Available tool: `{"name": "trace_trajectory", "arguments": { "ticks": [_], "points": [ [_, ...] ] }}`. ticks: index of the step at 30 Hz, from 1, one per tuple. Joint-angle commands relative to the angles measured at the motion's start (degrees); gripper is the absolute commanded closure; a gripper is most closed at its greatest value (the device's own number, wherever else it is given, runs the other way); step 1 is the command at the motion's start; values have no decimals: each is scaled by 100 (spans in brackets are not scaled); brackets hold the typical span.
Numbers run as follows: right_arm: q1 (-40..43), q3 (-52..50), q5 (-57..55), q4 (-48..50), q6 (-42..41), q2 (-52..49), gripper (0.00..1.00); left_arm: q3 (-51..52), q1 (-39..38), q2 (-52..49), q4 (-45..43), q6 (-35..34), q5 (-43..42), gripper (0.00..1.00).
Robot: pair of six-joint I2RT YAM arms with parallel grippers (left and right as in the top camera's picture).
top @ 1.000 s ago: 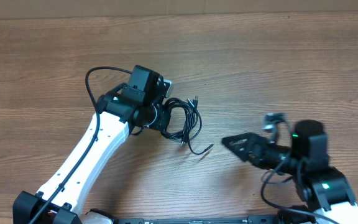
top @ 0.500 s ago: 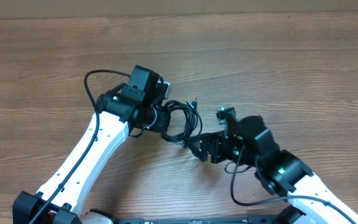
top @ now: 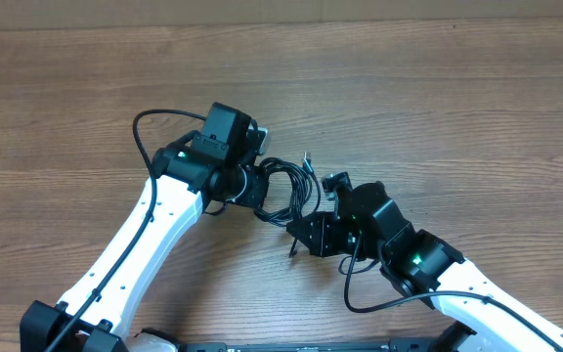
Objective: Untangle cables
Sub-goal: 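Move the right gripper toward the coil held by the left gripper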
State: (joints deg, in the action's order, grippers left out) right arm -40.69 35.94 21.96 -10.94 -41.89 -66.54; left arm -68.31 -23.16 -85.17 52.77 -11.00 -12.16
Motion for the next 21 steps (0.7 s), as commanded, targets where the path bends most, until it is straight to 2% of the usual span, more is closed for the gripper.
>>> {"name": "trace_trajectory", "arguments": {
  "ticks": [1, 4, 8, 15, 21],
  "points": [
    [-13, 133, 501, 175, -227, 190, 96, -173, 31, 164, -17, -105, 1010, 96],
    [-13, 149, 846, 321, -385, 343, 96, -173, 31, 164, -17, -107, 1373, 96],
    [-13, 175, 944, 522, -527, 522, 96, -170, 31, 164, -15, -181, 1329, 96],
    [-11, 175, 782, 1440, -942, 562, 96, -170, 20, 164, -37, -188, 223, 96],
    [-11, 175, -365, 1499, -1257, 562, 96, -170, 20, 164, -33, -181, -293, 96]
  ]
}}
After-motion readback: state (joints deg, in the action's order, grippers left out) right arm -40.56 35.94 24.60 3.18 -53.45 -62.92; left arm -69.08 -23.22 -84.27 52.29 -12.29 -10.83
